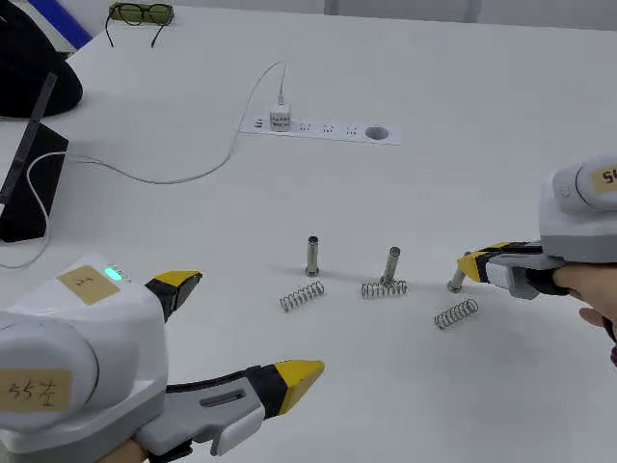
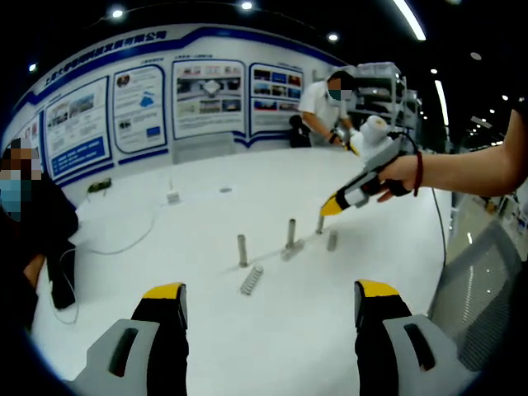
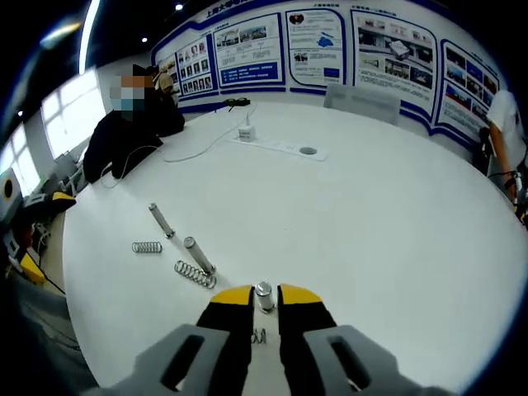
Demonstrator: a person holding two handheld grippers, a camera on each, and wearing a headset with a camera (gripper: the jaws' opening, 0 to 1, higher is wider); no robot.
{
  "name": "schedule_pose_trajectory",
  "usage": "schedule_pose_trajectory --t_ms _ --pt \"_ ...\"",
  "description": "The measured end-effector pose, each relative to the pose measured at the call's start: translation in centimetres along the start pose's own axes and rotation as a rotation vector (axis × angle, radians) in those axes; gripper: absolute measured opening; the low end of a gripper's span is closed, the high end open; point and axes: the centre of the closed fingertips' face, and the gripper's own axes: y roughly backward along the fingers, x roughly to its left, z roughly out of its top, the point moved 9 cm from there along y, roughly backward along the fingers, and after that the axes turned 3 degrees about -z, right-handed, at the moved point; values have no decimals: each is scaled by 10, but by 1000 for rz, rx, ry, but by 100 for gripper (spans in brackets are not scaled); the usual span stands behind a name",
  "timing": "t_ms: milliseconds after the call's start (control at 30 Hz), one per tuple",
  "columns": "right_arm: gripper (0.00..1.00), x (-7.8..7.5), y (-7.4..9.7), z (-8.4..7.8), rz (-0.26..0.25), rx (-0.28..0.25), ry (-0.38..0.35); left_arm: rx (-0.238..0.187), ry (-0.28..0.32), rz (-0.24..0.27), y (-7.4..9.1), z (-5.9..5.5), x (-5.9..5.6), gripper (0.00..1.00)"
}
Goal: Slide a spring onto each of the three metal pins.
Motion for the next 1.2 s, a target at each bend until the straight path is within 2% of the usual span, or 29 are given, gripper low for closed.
schedule_pose_trajectory --t_ms 133,267,500,867,1200 --pt "18 -1 3 0 4 -12 -14 -4 -17 -1 -1 1 2 84" --pt "23 0 9 3 22 -40 -38 16 -29 -1 -4 -2 5 81" --pt "33 2 20 6 64 -110 2 38 -29 -9 -12 -6 14 77" --pt "47 14 35 7 156 -196 80 90 -56 -72 -38 -13 27 63" --pt "57 26 41 6 218 -225 102 134 -64 -120 -66 -25 39 53"
